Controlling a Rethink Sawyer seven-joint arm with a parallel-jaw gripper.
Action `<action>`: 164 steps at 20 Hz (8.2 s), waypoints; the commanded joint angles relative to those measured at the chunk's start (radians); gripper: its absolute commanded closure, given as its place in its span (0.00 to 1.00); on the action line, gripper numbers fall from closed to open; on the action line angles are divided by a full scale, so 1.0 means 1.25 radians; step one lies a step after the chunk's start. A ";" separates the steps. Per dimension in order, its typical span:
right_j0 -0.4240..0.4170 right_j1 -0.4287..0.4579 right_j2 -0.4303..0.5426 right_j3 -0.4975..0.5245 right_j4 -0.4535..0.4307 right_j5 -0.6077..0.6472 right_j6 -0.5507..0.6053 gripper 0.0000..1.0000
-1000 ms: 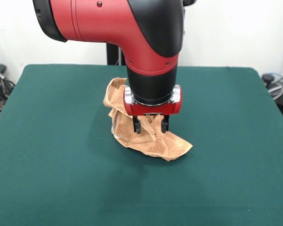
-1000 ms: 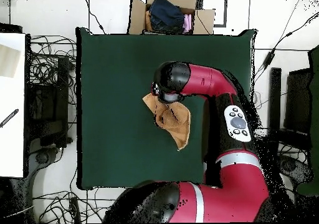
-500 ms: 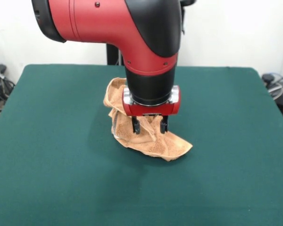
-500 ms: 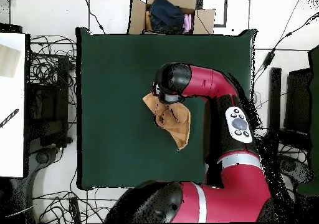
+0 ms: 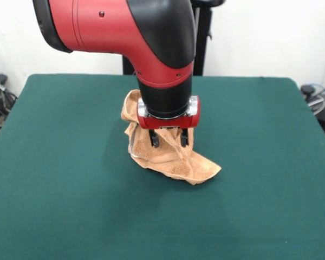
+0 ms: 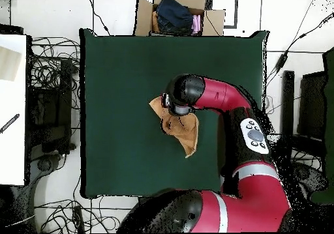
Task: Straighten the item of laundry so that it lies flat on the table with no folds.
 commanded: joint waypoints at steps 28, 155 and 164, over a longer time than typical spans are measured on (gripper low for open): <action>0.014 0.016 0.023 0.080 0.002 -0.111 0.082 1.00; -0.200 0.048 0.163 -0.396 -0.140 0.579 -0.362 1.00; -0.161 -0.011 0.138 -0.432 -0.156 0.680 -0.334 1.00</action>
